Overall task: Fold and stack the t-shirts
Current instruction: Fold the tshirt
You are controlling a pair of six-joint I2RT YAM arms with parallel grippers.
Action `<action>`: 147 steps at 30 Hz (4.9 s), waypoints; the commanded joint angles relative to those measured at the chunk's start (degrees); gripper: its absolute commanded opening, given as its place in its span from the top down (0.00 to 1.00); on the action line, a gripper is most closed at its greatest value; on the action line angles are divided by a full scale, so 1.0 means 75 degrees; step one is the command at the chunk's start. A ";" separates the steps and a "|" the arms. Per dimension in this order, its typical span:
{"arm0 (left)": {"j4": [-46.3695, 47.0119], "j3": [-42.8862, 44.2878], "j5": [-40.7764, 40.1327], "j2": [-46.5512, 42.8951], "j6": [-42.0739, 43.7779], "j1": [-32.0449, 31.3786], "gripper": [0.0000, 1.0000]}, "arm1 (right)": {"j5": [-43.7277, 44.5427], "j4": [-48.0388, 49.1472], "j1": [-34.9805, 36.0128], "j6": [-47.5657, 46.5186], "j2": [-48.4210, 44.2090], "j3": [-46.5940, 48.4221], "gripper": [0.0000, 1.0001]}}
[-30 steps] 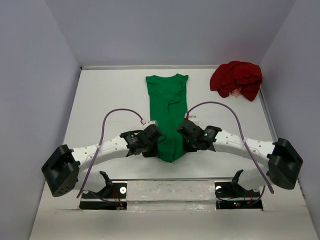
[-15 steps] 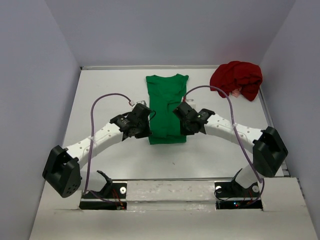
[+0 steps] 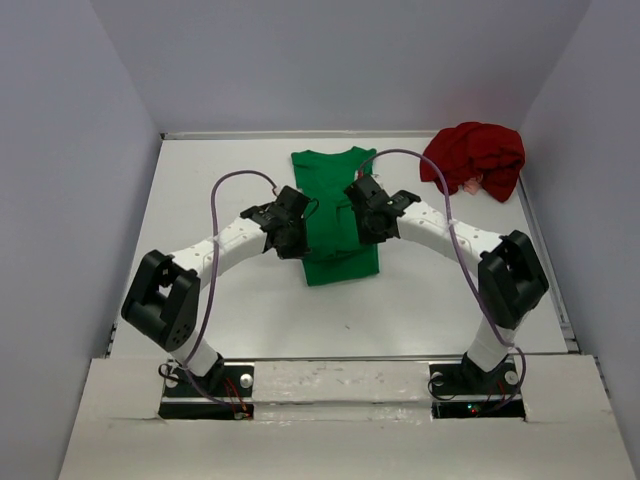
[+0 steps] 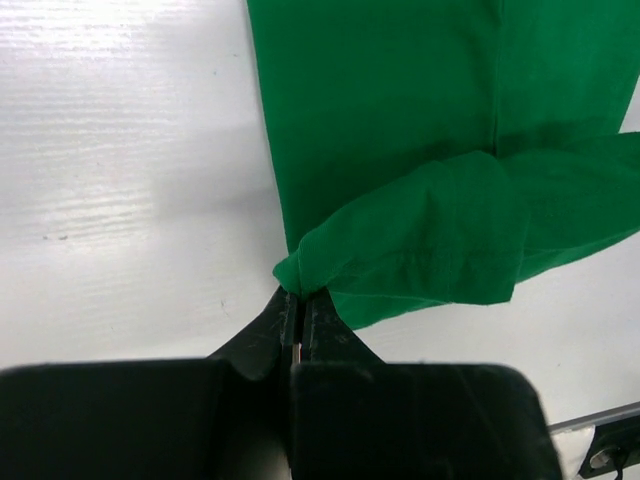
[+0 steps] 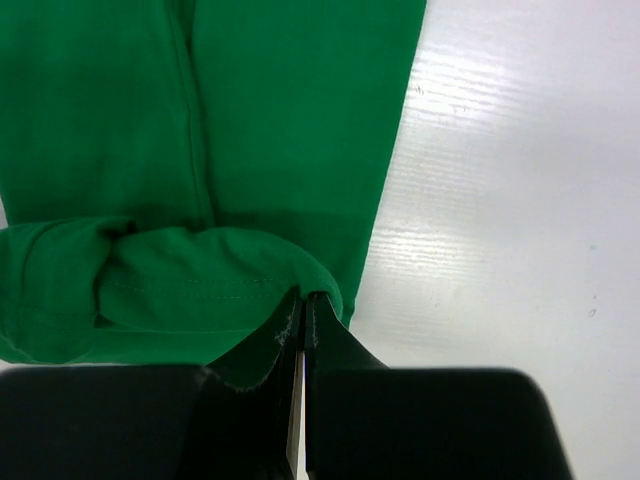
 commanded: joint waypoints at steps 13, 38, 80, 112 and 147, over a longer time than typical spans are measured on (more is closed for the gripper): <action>0.0180 0.1375 0.0699 0.0920 0.0790 0.0680 1.00 | -0.0168 -0.0188 -0.0521 -0.0535 0.0857 0.1225 1.00; -0.0043 0.2664 0.0851 0.2279 0.1188 0.0938 1.00 | -0.0437 -0.0059 -0.1154 -0.0945 0.1806 0.1835 1.00; -0.0605 0.3871 -0.0320 0.2246 0.1247 0.1078 0.16 | -0.1258 -0.0024 -0.1811 -0.2632 0.3307 0.4248 0.53; 0.0016 0.3156 -0.0309 0.2807 0.0637 -0.0269 1.00 | -0.1621 0.0444 -0.0826 -0.1765 0.1197 0.1343 1.00; -0.0219 0.4621 0.0125 0.4084 0.1001 0.0445 1.00 | -0.1351 0.0011 -0.1049 -0.2152 0.3857 0.4178 1.00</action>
